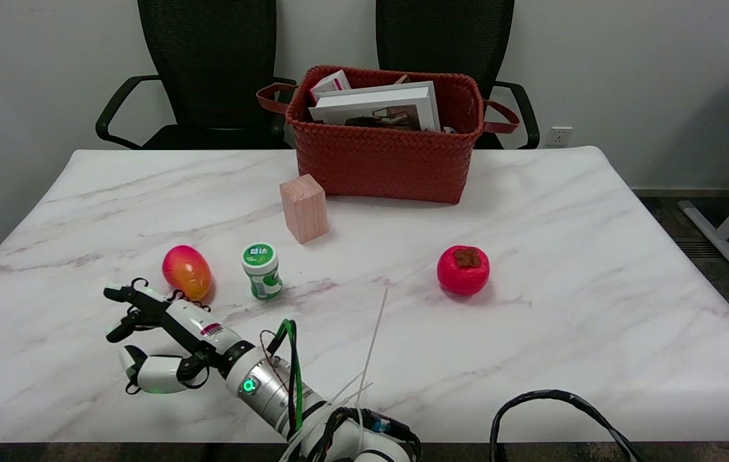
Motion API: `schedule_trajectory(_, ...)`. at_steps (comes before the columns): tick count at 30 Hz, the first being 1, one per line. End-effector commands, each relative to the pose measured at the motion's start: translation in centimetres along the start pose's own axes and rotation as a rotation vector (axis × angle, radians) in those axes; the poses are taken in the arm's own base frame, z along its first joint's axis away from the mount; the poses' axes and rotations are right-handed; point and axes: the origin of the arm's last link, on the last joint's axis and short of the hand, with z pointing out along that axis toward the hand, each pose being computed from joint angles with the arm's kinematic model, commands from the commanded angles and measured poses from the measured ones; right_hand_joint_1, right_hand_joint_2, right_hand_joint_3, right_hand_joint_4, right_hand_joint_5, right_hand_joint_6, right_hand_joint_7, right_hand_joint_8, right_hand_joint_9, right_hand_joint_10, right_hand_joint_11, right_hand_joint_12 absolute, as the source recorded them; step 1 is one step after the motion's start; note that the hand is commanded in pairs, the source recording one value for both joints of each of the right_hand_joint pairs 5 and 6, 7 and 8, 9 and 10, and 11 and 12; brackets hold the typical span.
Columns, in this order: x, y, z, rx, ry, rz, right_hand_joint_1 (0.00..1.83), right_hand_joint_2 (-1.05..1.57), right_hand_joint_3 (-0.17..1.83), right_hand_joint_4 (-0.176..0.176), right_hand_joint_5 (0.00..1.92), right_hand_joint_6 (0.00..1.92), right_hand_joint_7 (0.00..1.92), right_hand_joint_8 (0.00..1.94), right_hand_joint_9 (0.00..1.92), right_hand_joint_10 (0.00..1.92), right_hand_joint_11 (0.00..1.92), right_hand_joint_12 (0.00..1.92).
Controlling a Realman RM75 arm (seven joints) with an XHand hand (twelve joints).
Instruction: Pick up the wooden rectangular block.
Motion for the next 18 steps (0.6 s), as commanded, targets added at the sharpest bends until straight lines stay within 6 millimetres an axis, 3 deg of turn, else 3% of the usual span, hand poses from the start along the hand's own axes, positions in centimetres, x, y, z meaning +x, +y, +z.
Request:
schedule_trajectory(1,1.3,-0.9,-0.1,0.039,0.061,-0.072,1.06,1.01,0.74,0.000,0.24,0.24,0.68,0.68,0.45,0.45,0.48,0.48)
schedule_trajectory(5,1.7,-1.1,-0.2,0.031,0.083,-0.052,1.09,0.82,0.88,0.000,0.30,0.30,0.63,0.63,0.42,0.42,0.48,0.48)
schedule_trajectory(9,2.7,-1.2,-0.4,0.022,0.135,-0.020,1.08,0.59,0.83,0.000,0.29,0.29,0.47,0.47,0.42,0.42,0.48,0.48)
schedule_trajectory(12,3.9,-1.1,-0.8,0.010,0.182,0.000,1.07,0.42,0.71,0.000,0.21,0.21,0.40,0.40,0.42,0.42,0.48,0.48)
schedule_trajectory(16,5.4,-1.0,-1.0,-0.005,0.208,0.010,1.04,0.20,0.41,0.000,0.01,0.01,0.40,0.40,0.42,0.42,0.46,0.46)
schedule_trajectory(18,6.0,-1.2,-0.9,-0.001,0.215,0.011,1.03,0.17,0.26,0.000,0.00,0.00,0.44,0.44,0.45,0.45,0.44,0.44)
